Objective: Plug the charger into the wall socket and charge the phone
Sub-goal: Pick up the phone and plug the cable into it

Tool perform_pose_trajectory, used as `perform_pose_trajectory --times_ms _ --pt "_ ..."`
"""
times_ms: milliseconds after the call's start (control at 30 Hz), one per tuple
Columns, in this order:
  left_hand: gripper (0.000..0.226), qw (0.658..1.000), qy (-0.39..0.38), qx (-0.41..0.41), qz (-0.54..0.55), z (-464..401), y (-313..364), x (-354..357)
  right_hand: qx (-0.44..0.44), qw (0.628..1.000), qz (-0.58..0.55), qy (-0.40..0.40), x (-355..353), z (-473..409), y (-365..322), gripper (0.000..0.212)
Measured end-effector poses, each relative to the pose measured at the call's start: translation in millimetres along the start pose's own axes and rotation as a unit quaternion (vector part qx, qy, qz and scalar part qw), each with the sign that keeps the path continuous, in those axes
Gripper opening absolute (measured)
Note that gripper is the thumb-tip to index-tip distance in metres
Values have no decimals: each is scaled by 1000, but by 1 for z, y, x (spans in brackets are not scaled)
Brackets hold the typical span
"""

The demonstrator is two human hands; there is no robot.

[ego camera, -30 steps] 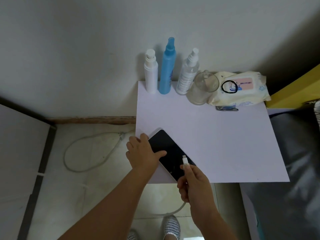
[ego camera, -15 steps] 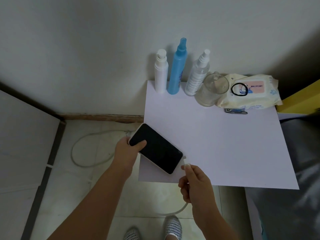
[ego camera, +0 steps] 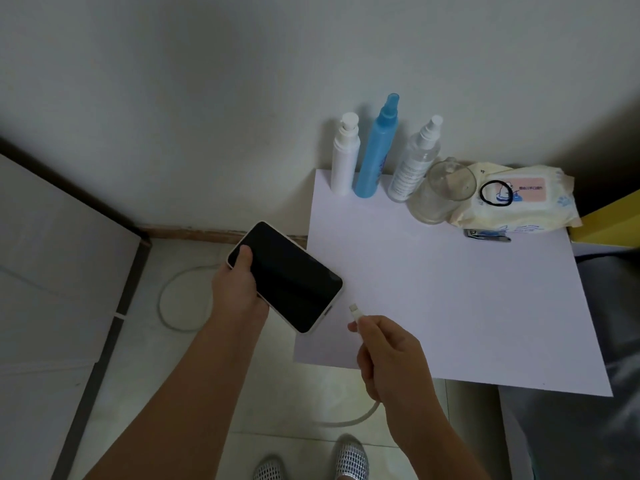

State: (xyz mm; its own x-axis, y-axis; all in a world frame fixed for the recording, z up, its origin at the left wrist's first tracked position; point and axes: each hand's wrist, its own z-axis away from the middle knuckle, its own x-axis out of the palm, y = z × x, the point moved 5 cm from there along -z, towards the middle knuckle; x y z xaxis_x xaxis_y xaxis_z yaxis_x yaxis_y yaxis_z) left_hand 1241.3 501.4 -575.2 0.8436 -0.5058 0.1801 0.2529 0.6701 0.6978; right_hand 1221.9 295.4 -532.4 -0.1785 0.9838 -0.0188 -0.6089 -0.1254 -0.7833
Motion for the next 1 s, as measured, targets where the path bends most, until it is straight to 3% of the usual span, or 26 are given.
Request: perform_pose_trajectory --times_ms 433,767,1000 --pt "10 999 35 -7 37 7 7 7 -48 996 76 -23 18 2 -22 30" --pt "16 996 -25 78 -27 13 21 22 -23 989 116 -84 16 -4 -29 30" --pt "35 994 -47 90 -27 17 21 29 -15 990 109 -86 13 -5 -27 32"
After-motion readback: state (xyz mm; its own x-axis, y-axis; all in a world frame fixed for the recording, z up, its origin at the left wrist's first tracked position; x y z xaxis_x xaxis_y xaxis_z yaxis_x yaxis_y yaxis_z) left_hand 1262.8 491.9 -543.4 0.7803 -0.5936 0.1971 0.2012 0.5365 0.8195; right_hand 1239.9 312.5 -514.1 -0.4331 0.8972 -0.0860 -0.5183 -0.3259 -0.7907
